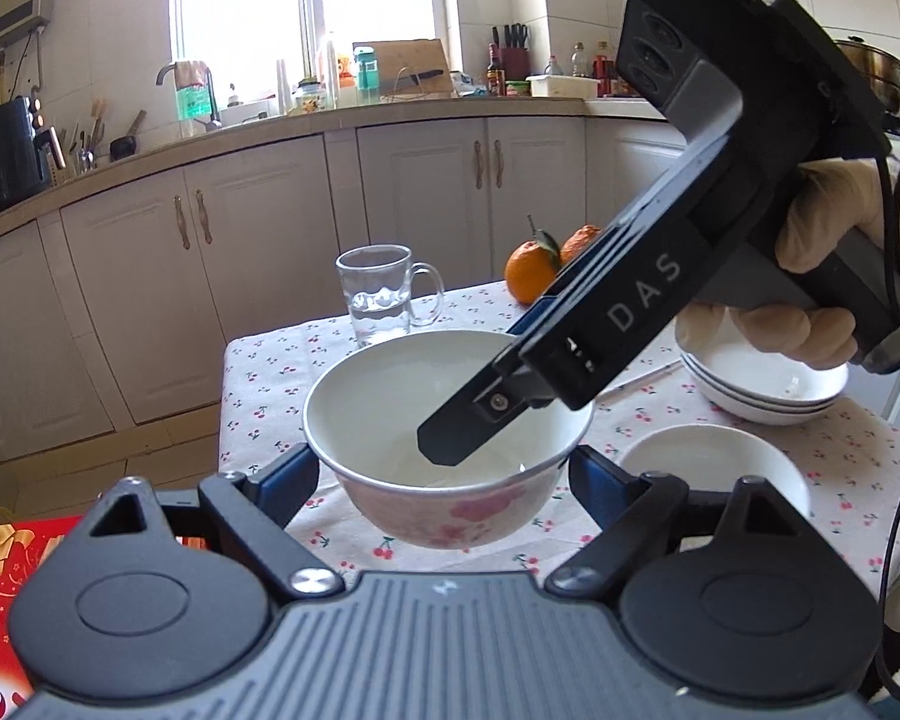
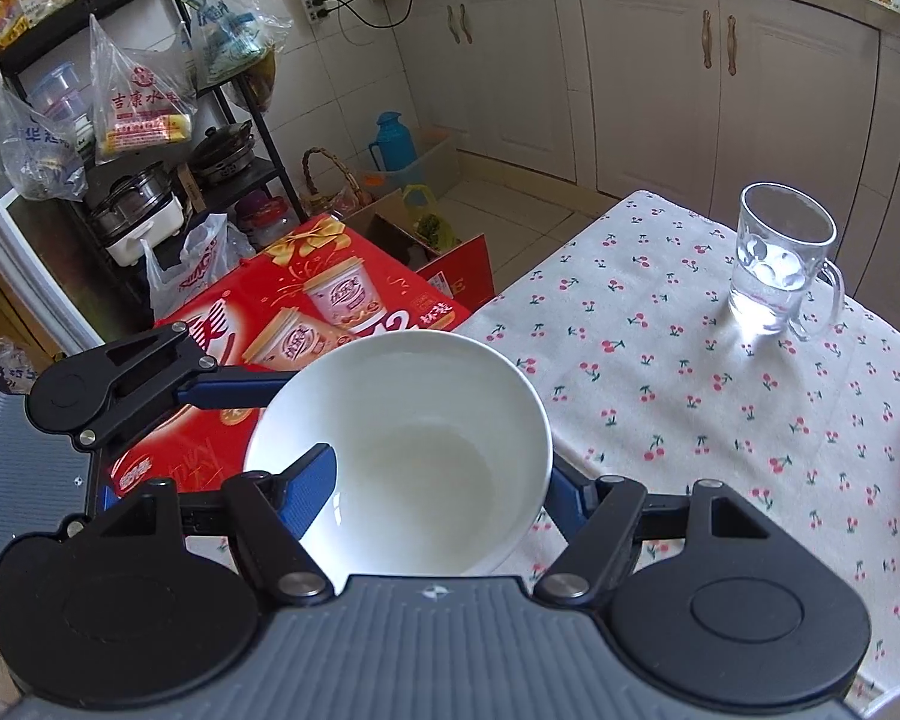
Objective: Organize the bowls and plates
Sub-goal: 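Lift the pink-decal bowl and carry it over the nested bowls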
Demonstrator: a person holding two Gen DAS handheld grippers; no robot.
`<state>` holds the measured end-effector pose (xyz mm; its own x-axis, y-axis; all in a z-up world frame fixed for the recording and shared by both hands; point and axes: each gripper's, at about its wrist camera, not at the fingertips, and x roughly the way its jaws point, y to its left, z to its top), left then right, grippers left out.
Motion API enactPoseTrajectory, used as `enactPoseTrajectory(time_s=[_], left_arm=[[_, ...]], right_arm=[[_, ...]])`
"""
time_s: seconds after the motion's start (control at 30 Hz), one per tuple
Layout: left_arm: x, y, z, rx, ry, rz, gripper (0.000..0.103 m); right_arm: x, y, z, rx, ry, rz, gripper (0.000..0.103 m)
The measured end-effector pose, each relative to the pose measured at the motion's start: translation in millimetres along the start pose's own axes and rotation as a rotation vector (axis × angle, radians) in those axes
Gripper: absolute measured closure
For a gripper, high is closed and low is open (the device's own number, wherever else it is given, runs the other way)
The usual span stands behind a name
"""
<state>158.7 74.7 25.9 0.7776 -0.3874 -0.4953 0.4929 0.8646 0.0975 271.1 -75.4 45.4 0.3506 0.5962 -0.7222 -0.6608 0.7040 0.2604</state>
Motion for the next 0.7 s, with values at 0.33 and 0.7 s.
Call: enactPoseTrajectory(time_s=[0.33,0.7], left_arm=[[-29,-39,-1,0.02,-0.016,-0.048,0.013],[-13,-74,-3,0.047,0.01,-0.15,0.013]], right_arm=[[-48,23,-40,-0.009,-0.034,-0.022,0.025],[-78,6,-86,0.063,-0.041,-0.089,0.025]])
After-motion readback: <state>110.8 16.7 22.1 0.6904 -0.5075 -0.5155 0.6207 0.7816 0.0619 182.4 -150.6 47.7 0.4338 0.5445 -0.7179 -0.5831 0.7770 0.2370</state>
